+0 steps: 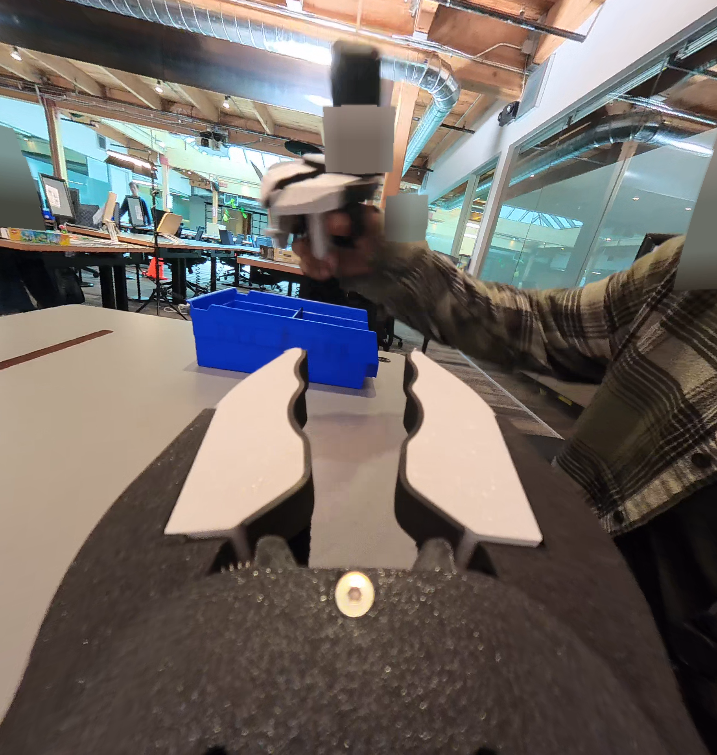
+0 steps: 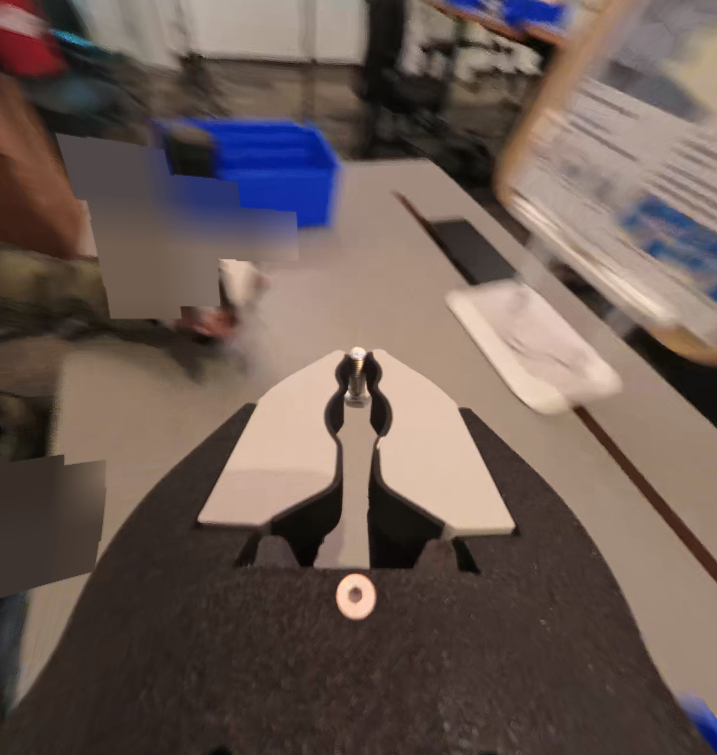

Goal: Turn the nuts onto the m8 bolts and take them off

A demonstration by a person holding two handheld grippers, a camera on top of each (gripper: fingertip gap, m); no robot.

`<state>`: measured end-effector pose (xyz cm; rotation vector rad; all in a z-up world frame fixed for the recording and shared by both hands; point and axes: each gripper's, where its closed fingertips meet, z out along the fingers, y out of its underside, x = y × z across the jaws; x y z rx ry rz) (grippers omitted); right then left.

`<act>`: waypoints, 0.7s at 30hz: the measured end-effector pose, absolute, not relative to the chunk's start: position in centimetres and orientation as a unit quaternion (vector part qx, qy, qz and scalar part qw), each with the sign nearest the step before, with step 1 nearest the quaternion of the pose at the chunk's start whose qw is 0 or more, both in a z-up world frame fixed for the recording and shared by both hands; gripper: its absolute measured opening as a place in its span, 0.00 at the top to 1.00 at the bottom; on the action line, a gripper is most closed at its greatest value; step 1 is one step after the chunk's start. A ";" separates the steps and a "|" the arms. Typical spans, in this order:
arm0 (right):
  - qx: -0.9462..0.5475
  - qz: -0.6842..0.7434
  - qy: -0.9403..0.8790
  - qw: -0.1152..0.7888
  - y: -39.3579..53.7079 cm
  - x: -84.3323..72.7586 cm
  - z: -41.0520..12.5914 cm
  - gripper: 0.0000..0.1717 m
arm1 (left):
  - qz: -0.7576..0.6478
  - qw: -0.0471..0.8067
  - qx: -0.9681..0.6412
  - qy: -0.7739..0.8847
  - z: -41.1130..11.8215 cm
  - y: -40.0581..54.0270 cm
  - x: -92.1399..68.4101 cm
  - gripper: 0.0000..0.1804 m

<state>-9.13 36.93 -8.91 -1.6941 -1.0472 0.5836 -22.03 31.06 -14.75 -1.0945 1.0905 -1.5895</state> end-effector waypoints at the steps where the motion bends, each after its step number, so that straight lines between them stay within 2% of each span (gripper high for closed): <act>1: -0.737 0.190 -0.405 0.507 38.4 -4.5 -9.3 0.96 | -0.643 0.447 -0.441 0.440 -14.6 31.1 -22.1 0.75; 6: -0.864 0.079 -0.254 0.428 41.1 13.5 -15.2 0.96 | -0.642 0.447 -0.442 0.439 -14.6 31.3 -22.2 0.76; 11: -0.930 0.052 -0.194 0.308 40.7 19.6 -23.4 0.96 | -0.640 0.445 -0.447 0.440 -15.0 31.5 -22.2 0.78; 16: -0.950 0.055 -0.169 0.256 40.6 20.8 -25.7 0.95 | -0.640 0.443 -0.447 0.441 -15.1 31.6 -22.4 0.81; 21: -0.952 0.065 -0.159 0.254 40.5 21.0 -25.7 0.92 | -0.639 0.442 -0.449 0.442 -15.1 31.7 -22.5 0.81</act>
